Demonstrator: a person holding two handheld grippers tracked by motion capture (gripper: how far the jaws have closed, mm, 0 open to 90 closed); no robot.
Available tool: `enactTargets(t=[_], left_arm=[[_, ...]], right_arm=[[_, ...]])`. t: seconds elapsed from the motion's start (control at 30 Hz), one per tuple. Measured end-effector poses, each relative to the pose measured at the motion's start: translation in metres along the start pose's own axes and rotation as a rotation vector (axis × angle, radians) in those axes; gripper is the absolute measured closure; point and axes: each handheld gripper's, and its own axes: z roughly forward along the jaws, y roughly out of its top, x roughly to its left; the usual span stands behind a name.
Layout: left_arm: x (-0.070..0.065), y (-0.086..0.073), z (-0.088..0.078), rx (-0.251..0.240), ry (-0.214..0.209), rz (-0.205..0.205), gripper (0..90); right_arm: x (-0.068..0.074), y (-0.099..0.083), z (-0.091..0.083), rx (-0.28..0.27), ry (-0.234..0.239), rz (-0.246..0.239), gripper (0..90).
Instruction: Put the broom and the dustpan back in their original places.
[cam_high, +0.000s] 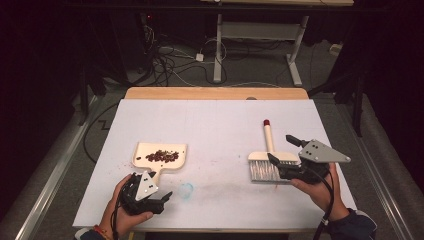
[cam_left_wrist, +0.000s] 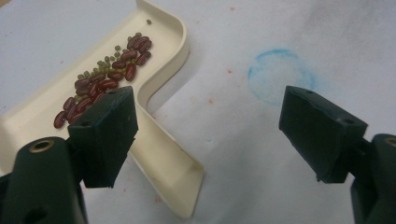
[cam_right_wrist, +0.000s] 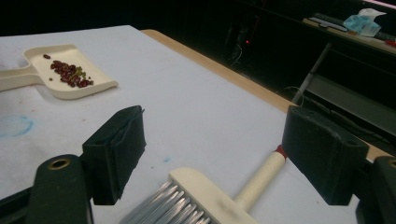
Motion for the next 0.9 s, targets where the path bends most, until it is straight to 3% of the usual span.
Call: enactTargets(t=[0.3, 0.57, 0.7, 0.9], left_arm=[[-0.001, 0.0, 0.0, 0.002, 0.0, 0.005, 19.5], [-0.001, 0.0, 0.001, 0.009, 0.006, 0.011, 19.5], [-0.001, 0.0, 0.001, 0.012, 0.007, 0.014, 19.5], [-0.002, 0.0, 0.001, 0.009, 0.001, 0.017, 19.4]], right_arm=[[0.003, -0.011, -0.006, -0.008, 0.001, -0.016, 21.5], [0.006, -0.025, -0.007, 0.019, -0.009, -0.032, 21.1], [0.007, -0.031, -0.008, 0.011, 0.004, -0.005, 21.1], [0.011, -0.041, -0.008, 0.017, -0.009, -0.02, 21.1]])
